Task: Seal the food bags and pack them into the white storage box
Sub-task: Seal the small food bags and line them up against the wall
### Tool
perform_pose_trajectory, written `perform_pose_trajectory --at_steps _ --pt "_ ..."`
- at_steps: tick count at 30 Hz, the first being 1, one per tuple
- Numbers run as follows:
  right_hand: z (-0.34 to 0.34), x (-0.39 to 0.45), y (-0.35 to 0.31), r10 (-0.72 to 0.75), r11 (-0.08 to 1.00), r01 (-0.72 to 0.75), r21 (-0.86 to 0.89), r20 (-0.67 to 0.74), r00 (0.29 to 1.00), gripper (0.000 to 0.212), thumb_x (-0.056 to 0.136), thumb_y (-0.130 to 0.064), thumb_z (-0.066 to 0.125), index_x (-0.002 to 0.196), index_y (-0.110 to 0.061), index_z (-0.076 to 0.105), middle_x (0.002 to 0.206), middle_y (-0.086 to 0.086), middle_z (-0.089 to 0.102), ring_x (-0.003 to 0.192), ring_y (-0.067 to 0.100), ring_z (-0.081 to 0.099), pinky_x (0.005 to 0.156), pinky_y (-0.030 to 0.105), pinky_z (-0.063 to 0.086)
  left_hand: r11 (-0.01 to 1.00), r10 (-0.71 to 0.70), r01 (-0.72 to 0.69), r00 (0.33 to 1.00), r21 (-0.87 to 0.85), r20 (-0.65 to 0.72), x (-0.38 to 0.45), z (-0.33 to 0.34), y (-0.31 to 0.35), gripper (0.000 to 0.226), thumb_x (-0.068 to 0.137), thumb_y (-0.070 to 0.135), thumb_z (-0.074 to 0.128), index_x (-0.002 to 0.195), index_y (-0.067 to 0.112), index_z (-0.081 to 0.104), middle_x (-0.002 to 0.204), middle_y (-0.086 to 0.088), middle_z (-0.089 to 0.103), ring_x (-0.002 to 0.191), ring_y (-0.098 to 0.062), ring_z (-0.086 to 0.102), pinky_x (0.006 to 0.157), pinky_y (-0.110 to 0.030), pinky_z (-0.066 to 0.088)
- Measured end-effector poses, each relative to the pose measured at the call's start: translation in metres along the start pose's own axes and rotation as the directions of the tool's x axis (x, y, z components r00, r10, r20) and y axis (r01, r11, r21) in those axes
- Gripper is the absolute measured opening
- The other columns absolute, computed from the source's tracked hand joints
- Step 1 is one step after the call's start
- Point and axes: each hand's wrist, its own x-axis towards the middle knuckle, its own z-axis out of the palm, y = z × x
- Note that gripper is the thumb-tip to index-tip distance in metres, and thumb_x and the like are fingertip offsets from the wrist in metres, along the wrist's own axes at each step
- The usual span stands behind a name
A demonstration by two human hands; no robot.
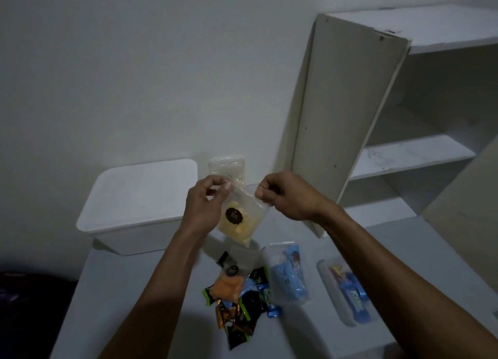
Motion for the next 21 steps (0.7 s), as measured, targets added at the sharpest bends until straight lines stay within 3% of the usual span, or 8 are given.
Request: perform_pose_trajectory --at_steps 4,6,9,14,16,19,21 --pt "0.001 -0.009 0.026 0.019 0.968 0.007 0.250 -0.102 0.995 0.013 0.094 -0.030 0.065 0.094 -0.017 0.070 0.083 -0.010 0.068 0.075 0.000 0.061 0.067 0.018 0.052 0.962 -0.167 0.151 0.985 -0.229 -0.048 -0.003 0.018 -0.006 0.006 0.090 0.019 0.067 0.085 0.023 0.070 0.083 0.011 0.068 0.071 0.011 0.060 0.076 -0.024 0.046" --pt "0.011 -0.007 0.047 0.078 0.953 -0.016 0.304 -0.192 0.978 0.008 0.091 -0.027 0.069 0.090 -0.020 0.072 0.081 -0.006 0.070 0.073 0.006 0.062 0.065 0.023 0.053 0.936 -0.235 0.214 0.971 -0.280 -0.042 -0.004 0.030 -0.015 0.005 0.089 0.020 0.068 0.085 0.023 0.070 0.082 0.014 0.068 0.071 0.011 0.060 0.076 -0.023 0.047" --pt "0.025 0.004 0.074 0.200 0.919 -0.084 0.386 -0.272 0.941 0.010 0.090 -0.028 0.070 0.086 -0.019 0.073 0.079 0.005 0.071 0.071 0.020 0.065 0.064 0.032 0.058 0.898 -0.318 0.283 0.947 -0.336 -0.053 0.001 0.048 -0.029 0.005 0.088 0.025 0.068 0.089 0.023 0.072 0.083 0.014 0.070 0.084 -0.002 0.062 0.072 -0.025 0.047" --pt "0.030 0.044 0.112 0.289 0.878 -0.128 0.461 -0.298 0.910 0.009 0.091 -0.021 0.069 0.083 -0.023 0.073 0.076 -0.001 0.072 0.070 0.009 0.066 0.066 0.027 0.059 0.869 -0.393 0.336 0.915 -0.363 -0.093 0.036 0.077 -0.052 0.015 0.087 0.023 0.070 0.100 0.018 0.074 0.086 0.007 0.072 0.081 -0.008 0.063 0.067 -0.022 0.049" --pt "0.026 0.067 0.131 0.328 0.864 -0.155 0.480 -0.303 0.895 0.009 0.092 -0.021 0.068 0.084 -0.021 0.073 0.078 0.000 0.072 0.071 0.011 0.066 0.069 0.032 0.060 0.873 -0.401 0.343 0.909 -0.346 -0.112 0.058 0.090 -0.060 0.013 0.086 0.019 0.072 0.099 0.018 0.075 0.090 0.003 0.074 0.080 -0.007 0.067 0.066 -0.018 0.051" --pt "0.020 0.104 0.161 0.371 0.853 -0.187 0.486 -0.315 0.874 0.010 0.092 -0.022 0.069 0.084 -0.017 0.074 0.076 0.002 0.072 0.070 0.013 0.065 0.072 0.039 0.059 0.887 -0.391 0.332 0.910 -0.321 -0.137 0.094 0.113 -0.073 0.011 0.085 0.013 0.073 0.095 0.017 0.074 0.091 -0.002 0.075 0.082 -0.011 0.069 0.076 -0.025 0.057" --pt "0.018 0.129 0.182 0.396 0.852 -0.203 0.482 -0.340 0.853 0.011 0.091 -0.020 0.070 0.081 -0.017 0.074 0.072 -0.001 0.071 0.068 0.011 0.064 0.073 0.043 0.058 0.893 -0.392 0.333 0.906 -0.303 -0.161 0.117 0.129 -0.082 0.011 0.086 0.010 0.071 0.096 0.014 0.073 0.087 -0.002 0.073 0.079 -0.011 0.068 0.075 -0.024 0.057"
